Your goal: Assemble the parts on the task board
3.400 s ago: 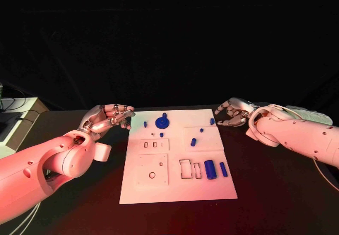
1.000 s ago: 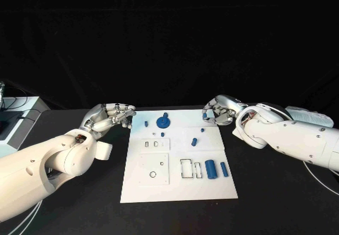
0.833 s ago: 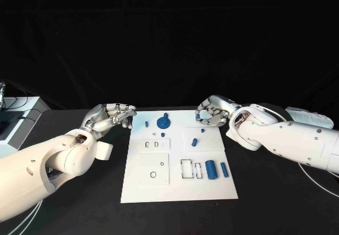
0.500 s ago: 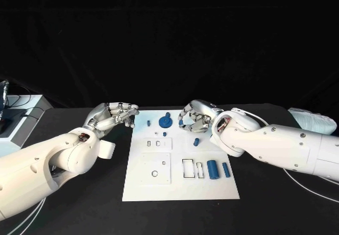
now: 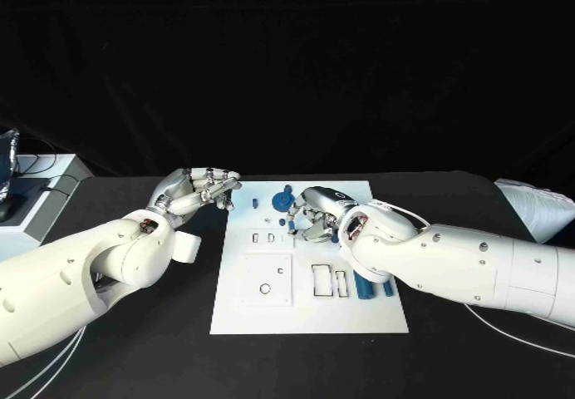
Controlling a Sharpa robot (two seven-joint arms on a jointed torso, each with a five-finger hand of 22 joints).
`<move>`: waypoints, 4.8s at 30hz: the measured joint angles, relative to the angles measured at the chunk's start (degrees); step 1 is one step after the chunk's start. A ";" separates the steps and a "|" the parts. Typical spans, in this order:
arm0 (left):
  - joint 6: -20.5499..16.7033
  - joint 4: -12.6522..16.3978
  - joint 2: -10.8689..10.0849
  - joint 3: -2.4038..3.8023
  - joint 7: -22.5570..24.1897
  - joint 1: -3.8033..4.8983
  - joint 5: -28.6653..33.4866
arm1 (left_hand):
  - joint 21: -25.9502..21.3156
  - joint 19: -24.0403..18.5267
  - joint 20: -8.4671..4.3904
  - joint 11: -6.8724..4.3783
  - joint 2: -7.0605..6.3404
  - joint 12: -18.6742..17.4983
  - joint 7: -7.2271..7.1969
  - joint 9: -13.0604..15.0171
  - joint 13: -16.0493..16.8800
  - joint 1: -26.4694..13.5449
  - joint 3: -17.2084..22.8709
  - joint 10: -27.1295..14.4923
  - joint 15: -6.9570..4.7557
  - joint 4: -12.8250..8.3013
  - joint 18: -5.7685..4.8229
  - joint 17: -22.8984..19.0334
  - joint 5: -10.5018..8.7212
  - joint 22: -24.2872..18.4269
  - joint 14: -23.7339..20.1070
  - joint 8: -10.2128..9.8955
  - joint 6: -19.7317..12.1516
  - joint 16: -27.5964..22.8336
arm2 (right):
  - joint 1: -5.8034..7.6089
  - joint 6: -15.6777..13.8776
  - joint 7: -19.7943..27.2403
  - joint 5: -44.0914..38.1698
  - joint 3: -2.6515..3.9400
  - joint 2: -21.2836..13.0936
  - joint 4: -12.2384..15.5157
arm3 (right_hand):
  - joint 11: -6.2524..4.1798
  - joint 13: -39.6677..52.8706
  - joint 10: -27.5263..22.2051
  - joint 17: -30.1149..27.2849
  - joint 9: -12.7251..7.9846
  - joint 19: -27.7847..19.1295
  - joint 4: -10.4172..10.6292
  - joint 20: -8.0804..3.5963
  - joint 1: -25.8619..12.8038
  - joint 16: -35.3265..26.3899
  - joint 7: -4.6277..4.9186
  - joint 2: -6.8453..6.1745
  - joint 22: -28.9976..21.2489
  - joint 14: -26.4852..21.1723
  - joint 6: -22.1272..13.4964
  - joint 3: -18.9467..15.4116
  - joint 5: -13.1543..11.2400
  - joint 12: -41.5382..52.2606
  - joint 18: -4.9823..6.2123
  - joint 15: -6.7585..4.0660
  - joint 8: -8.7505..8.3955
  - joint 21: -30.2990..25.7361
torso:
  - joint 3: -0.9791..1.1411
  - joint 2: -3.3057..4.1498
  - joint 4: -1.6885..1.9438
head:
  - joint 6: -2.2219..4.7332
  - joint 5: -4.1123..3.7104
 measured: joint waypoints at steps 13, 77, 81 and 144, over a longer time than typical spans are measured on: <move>0.03 -0.05 0.12 0.00 -0.01 0.00 0.00 | 0.00 0.00 0.00 0.00 0.00 0.00 0.00 -0.01 0.00 0.00 0.00 0.00 0.00 0.00 0.00 0.00 0.00 -0.01 0.00 0.00 0.00 0.00 | -1.44 0.50 -1.81 -3.58 -0.07 1.87 -0.71 | 0.00 -0.01 0.00 0.00 -0.14 0.00 0.00 0.00 -0.24 0.00 0.01 0.24 0.03 0.01 -0.01 -0.01 0.00 0.00 0.00 0.01 -0.01 0.00 | 0.09 -0.02 -0.02 | -0.48 0.33; 0.13 -0.07 -0.04 0.00 -0.09 0.00 0.00 | 0.28 0.00 0.00 0.00 0.00 0.00 0.00 0.05 0.00 0.00 0.00 0.00 0.00 0.00 0.00 -0.15 0.00 0.12 0.00 0.00 0.00 0.22 | -1.80 0.95 -2.94 -7.91 -0.14 2.68 -2.67 | 0.58 0.01 -0.07 0.00 -1.12 0.00 1.41 0.26 -1.88 0.00 1.86 -1.40 -0.01 0.13 -4.33 -2.16 -0.81 0.00 0.00 0.70 -1.62 0.00 | 0.10 -0.04 -0.14 | -1.23 0.41; 0.14 -0.08 -0.04 0.00 -0.11 0.00 0.00 | 0.27 0.00 0.00 0.00 0.00 0.00 0.00 0.05 0.00 0.00 0.00 0.00 0.00 0.00 0.00 -0.15 0.00 0.11 0.00 0.00 0.00 0.22 | -1.80 0.43 -2.95 -7.91 -0.14 2.55 -2.55 | 1.04 0.01 0.01 0.04 -1.47 0.02 2.01 0.86 -1.88 0.00 2.36 -1.40 0.00 -0.01 -5.43 -3.76 -2.39 0.00 -0.01 1.24 -2.42 0.00 | 0.11 -0.04 -0.14 | -1.23 0.41; 22.14 -24.22 23.73 -8.95 -46.73 13.92 -42.62 | 29.30 21.71 -4.30 -4.60 2.43 71.29 -4.33 11.93 58.61 -18.38 -8.27 8.08 -4.32 6.46 -4.02 36.52 0.00 35.80 21.48 25.15 -7.75 30.58 | 6.50 -4.12 14.49 30.90 0.71 -11.98 -2.98 | 1.47 -0.03 0.04 0.01 -0.93 -0.10 6.95 1.55 0.54 0.00 2.09 1.30 -0.01 0.22 -5.79 -13.28 0.62 0.01 -0.01 1.85 -1.26 0.00 | 3.11 -6.09 -2.29 | -3.32 3.34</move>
